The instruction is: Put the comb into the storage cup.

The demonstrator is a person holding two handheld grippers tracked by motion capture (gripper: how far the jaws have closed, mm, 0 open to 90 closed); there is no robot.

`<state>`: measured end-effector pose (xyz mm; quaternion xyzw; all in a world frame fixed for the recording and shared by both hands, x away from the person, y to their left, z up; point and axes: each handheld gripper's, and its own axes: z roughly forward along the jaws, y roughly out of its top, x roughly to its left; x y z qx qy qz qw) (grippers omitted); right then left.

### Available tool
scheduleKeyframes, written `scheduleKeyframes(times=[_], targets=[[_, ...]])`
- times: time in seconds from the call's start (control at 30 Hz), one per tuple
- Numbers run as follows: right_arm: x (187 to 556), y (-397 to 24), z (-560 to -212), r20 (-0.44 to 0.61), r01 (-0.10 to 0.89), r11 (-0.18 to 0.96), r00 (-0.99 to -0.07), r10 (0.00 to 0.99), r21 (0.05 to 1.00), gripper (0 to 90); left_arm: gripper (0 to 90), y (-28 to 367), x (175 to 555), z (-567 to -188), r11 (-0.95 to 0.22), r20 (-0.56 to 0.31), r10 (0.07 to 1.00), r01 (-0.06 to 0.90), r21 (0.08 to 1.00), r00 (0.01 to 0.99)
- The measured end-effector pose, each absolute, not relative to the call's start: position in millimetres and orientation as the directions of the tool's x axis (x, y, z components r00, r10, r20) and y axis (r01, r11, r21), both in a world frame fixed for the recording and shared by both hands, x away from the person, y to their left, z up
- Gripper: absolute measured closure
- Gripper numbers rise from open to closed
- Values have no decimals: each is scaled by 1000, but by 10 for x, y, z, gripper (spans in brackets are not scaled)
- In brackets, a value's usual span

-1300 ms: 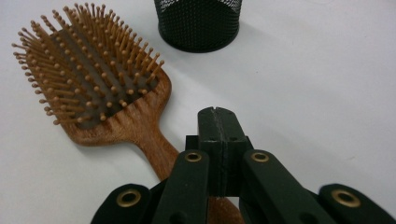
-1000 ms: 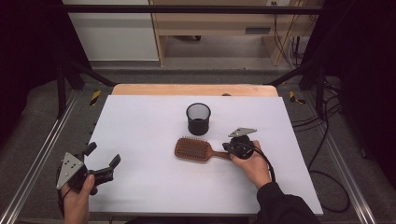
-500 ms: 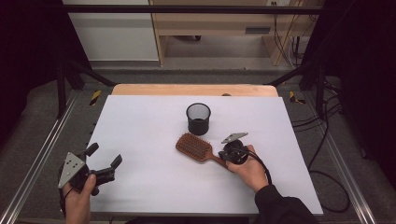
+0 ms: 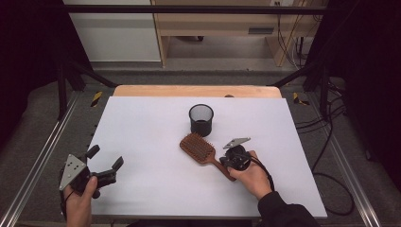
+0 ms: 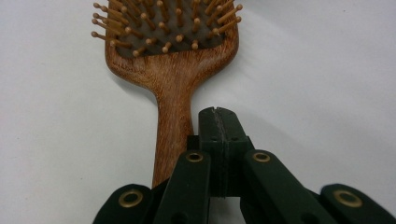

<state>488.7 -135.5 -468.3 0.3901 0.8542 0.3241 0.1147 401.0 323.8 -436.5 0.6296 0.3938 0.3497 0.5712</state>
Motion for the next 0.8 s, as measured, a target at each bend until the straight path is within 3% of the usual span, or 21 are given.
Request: scheduleKeyframes(times=[0.53,0.7,0.8], targets=[[4841,-1343,-4432,73,567,472,-688,722,675,886,27,3250,4007,-4361,-30,-15,898,95,995,439],[4845,-1306,-4351,68,552,486,-705,706,677,843,27,3250,4010,-4365,-33,-13,898,97,995,439],[4851,-1295,-4297,68,542,486,-712,699,686,758,27,3251,4008,-4364,-34,-12,899,97,995,438]])
